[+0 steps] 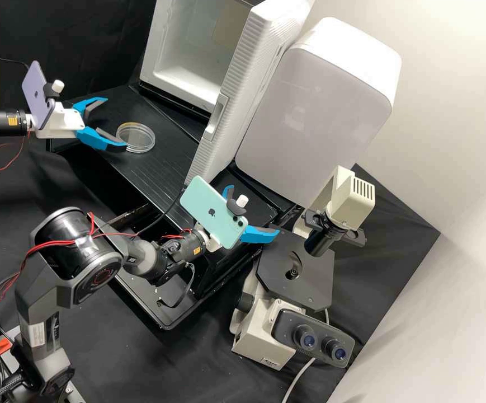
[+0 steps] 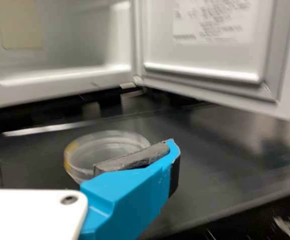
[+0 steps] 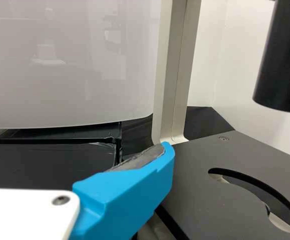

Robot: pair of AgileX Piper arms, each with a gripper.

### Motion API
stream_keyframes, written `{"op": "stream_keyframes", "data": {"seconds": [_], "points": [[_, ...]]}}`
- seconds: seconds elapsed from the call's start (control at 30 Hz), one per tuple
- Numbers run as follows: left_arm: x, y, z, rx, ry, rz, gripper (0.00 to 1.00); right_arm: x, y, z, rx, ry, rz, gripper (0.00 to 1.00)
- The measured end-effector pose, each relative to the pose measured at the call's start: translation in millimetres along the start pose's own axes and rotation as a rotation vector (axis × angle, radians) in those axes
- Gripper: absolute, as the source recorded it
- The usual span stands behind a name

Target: Place the petri dish in the incubator

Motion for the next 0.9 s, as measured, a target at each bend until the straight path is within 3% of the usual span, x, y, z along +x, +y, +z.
{"op": "stream_keyframes", "data": {"seconds": [0.57,0.77,0.9], "points": [[0,-0.7,2,0.009,-0.016,-0.005,1.00,0,0,0,0.000,0.000,0.000,1.00],[3,-8.5,5,0.005,-0.022,-0.047,1.00,0,0,0,0.000,0.000,0.000,1.00],[9,-16.1,8,-0.043,-0.031,-0.106,1.00,0,0,0,0.000,0.000,0.000,1.00]]}}
